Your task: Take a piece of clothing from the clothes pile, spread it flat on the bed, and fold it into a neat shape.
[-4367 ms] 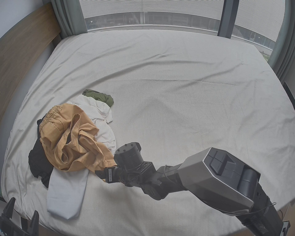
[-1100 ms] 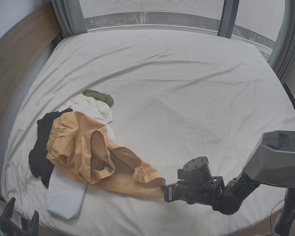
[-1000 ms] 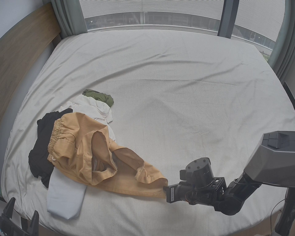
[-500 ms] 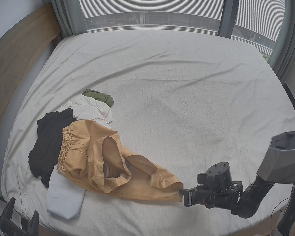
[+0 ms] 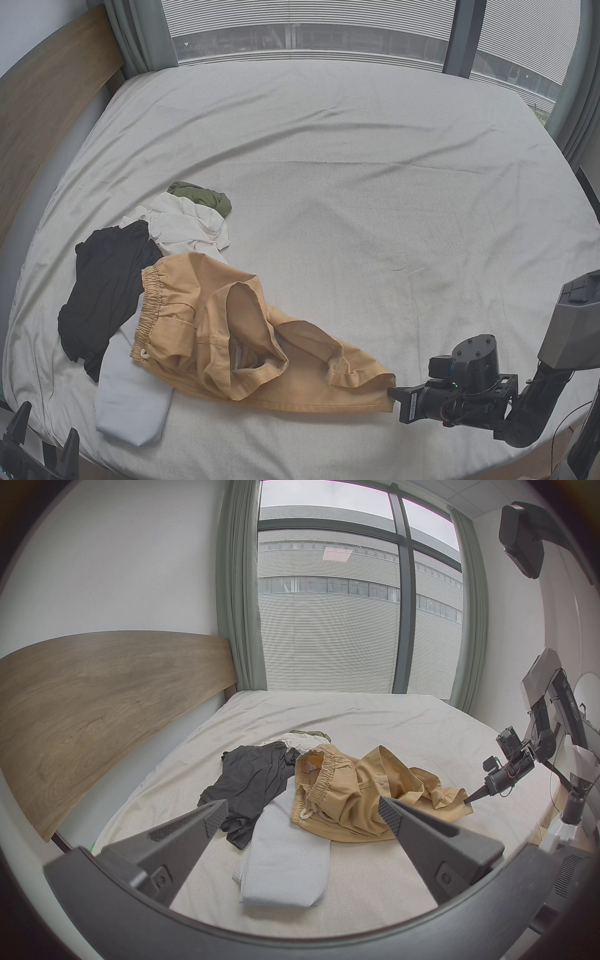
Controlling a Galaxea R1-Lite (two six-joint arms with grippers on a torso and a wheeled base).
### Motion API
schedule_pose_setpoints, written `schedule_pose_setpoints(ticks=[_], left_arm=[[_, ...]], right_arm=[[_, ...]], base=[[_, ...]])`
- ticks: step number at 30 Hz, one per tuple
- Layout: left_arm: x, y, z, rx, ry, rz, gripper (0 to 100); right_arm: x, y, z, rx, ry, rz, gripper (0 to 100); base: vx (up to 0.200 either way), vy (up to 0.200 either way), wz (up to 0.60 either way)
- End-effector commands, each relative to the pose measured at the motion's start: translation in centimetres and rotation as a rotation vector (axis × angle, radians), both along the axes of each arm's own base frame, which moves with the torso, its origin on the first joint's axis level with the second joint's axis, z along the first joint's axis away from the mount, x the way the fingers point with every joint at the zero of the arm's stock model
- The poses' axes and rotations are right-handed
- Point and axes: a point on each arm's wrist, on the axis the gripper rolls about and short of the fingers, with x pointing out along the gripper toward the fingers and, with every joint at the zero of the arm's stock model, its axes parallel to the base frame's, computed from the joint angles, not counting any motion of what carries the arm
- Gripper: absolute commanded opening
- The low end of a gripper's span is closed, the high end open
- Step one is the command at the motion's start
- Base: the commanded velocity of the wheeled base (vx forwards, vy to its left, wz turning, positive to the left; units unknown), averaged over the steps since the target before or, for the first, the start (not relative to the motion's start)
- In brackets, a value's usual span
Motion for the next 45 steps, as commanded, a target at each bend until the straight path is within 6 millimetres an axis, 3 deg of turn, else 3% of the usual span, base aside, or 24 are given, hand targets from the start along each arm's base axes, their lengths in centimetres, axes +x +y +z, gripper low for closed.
schedule_pose_setpoints(ticks=[1, 12, 21, 22, 31, 45], left_arm=[[0.0, 0.0, -0.5, 0.0, 0.001, 0.0, 100], [0.0, 0.0, -0.5, 0.0, 0.001, 0.0, 100], [0.0, 0.0, -0.5, 0.0, 0.001, 0.0, 100], [0.0, 0.0, -0.5, 0.0, 0.001, 0.0, 100], [0.0, 0.0, -0.5, 0.0, 0.001, 0.0, 100], [0.0, 0.0, -0.5, 0.0, 0.001, 0.0, 100]], right_arm=[[-0.9, -1.4, -0.4, -0.014, 0.027, -0.021, 0], [-2.6, -4.5, -0.6, -0.018, 0.031, -0.043, 0], [-2.5, -4.0, -0.8, 0.012, 0.024, 0.0, 0], [-2.6, -3.8, -1.1, 0.009, 0.036, 0.014, 100], [-2.2, -2.3, -3.8, -0.014, 0.07, 0.062, 100], [-1.0, 0.1, -4.9, 0.002, 0.037, 0.119, 100]], base=[[0.0, 0.0, 0.0], [0.0, 0.0, 0.0], [0.0, 0.0, 0.0], [0.0, 0.0, 0.0], [0.0, 0.0, 0.0], [0.0, 0.0, 0.0]])
